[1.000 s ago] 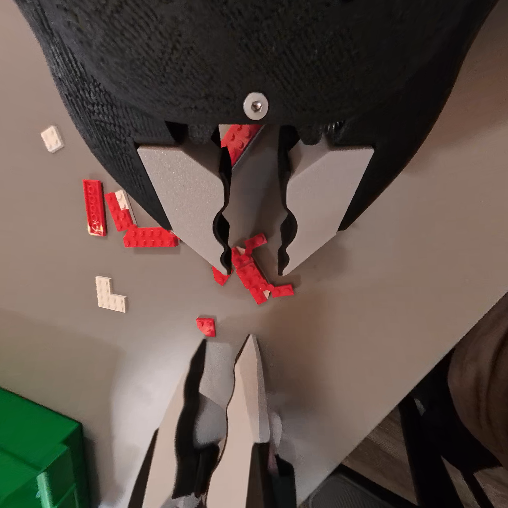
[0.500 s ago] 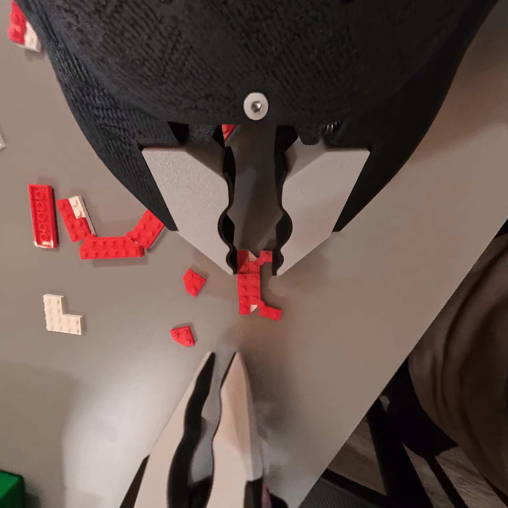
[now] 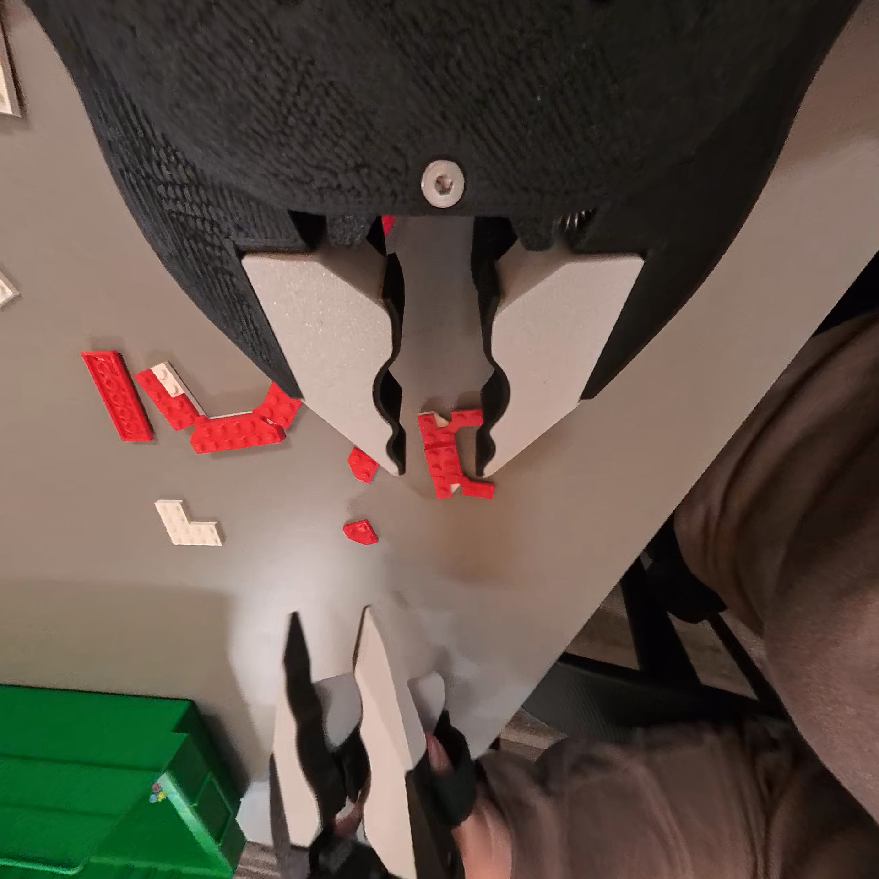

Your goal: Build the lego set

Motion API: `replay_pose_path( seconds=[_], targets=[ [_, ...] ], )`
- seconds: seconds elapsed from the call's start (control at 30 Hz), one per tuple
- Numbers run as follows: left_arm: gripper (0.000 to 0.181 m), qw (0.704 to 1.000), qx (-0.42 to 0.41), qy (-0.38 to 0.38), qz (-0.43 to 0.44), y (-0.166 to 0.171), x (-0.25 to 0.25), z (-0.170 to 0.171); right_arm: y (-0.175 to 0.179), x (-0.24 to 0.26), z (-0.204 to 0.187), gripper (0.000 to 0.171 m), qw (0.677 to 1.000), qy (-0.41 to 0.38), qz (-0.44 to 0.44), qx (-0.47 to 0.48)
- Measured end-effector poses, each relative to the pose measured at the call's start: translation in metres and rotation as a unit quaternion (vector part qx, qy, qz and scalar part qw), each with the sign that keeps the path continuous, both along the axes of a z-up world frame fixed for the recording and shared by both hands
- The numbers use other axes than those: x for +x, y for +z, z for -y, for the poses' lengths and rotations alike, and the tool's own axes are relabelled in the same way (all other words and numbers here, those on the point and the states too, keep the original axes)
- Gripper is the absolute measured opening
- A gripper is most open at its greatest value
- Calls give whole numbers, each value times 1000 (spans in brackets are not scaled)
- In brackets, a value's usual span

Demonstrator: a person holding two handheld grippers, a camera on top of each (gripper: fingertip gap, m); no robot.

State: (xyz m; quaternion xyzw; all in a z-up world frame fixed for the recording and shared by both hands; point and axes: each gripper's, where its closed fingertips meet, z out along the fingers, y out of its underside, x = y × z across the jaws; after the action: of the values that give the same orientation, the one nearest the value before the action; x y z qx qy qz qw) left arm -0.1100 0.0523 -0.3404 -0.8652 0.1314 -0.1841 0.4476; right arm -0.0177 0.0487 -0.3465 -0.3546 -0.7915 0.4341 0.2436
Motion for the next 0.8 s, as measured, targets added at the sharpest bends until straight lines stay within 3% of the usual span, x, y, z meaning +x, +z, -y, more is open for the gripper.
replay_pose_path(
  seconds=[0.13, 0.3, 0.6, 0.8],
  targets=[
    [57, 989, 126, 11, -79, 20, -3, -6, -5, -5, -7, 27, 999, -16, -18, 41],
    [61, 948, 287, 86, -111, 50, -15, -12, 0, -14, -18, 29, 993, -48, -68, 86],
    [50, 892, 402, 195, -72, 89, -59, 9, 11, -35, -25, 30, 993, -112, -49, 2],
    [44, 890, 402, 193, -96, 85, -63, 9, -5, -57, -11, 29, 994, -103, 40, 1]
  ],
)
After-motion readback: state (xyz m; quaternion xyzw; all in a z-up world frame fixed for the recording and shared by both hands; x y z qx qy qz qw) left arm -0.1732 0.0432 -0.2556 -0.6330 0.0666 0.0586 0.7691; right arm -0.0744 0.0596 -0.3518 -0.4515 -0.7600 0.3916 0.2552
